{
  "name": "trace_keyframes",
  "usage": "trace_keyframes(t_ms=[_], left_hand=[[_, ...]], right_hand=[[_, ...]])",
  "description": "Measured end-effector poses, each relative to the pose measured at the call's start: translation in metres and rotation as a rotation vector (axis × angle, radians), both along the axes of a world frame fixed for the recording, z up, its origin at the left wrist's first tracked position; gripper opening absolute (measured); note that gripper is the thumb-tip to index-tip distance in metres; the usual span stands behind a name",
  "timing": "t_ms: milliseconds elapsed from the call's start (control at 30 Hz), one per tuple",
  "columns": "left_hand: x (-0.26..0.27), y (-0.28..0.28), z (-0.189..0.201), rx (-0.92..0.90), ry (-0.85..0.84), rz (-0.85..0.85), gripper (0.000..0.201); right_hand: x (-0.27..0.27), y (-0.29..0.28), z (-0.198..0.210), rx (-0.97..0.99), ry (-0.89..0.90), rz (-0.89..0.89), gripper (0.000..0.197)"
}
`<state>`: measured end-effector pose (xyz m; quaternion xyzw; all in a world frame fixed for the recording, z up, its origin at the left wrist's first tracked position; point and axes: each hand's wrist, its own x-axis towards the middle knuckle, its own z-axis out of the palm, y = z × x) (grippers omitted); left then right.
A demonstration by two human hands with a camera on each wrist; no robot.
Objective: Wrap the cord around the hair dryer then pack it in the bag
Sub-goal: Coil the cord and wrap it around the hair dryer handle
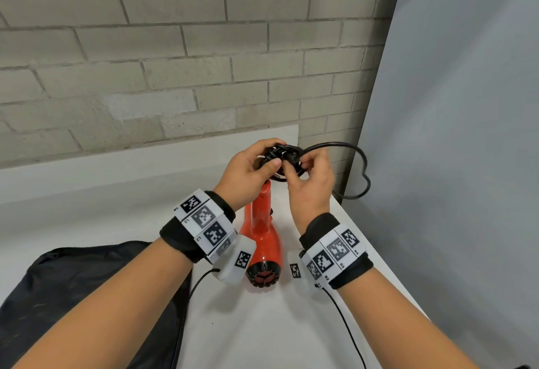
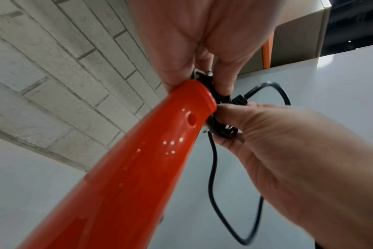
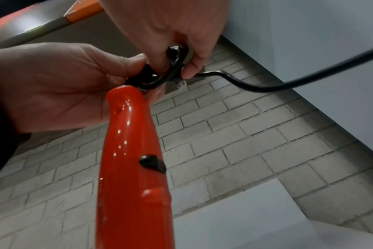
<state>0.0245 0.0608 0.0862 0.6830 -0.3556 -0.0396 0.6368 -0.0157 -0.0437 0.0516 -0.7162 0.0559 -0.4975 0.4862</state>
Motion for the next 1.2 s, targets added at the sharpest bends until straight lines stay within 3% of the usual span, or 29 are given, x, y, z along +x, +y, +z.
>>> trace_keyframes(t_ms=[67,167,333,467,733,867,1000,1100,1200], left_hand=[[0.001,0.0,0.001,-0.03,0.031,0.0,0.036],[0.001,0.003,0.003,-0.035,0.051,0.003,0.034],[-0.001,0.004,0.002,0.016,0.003,0.013,0.035],[-0.005,0.003,0.003,0.025,0.002,0.017,0.031],[-0.009,-0.003,0.0,0.001,-0.041,0.06,0.03],[-0.002,-0.002,0.0,-0.068,0.028,0.111,0.02],[0.005,0.003,-0.001,-0.11,0.086,0.157,0.021],[0.009,0.006,0.0,-0.114,0.114,0.146,0.021],[0.01,0.009,0.002,-0.095,0.114,0.099,0.021]], right_hand=[[-0.001,0.001,-0.007,-0.062,-0.063,0.013,0.013],[-0.002,0.004,-0.014,-0.108,-0.119,0.047,0.018],[0.001,-0.001,-0.002,-0.051,0.015,0.102,0.001],[0.003,-0.007,0.005,-0.053,-0.009,0.078,0.018],[-0.003,-0.013,0.007,-0.197,-0.025,0.029,0.017],[-0.012,-0.003,-0.001,-0.189,-0.015,0.043,0.013],[-0.04,0.011,-0.015,-0.323,0.257,0.219,0.038],[-0.064,0.012,-0.009,-0.411,0.625,0.473,0.044],[-0.083,-0.002,0.021,-0.358,0.796,0.716,0.035]])
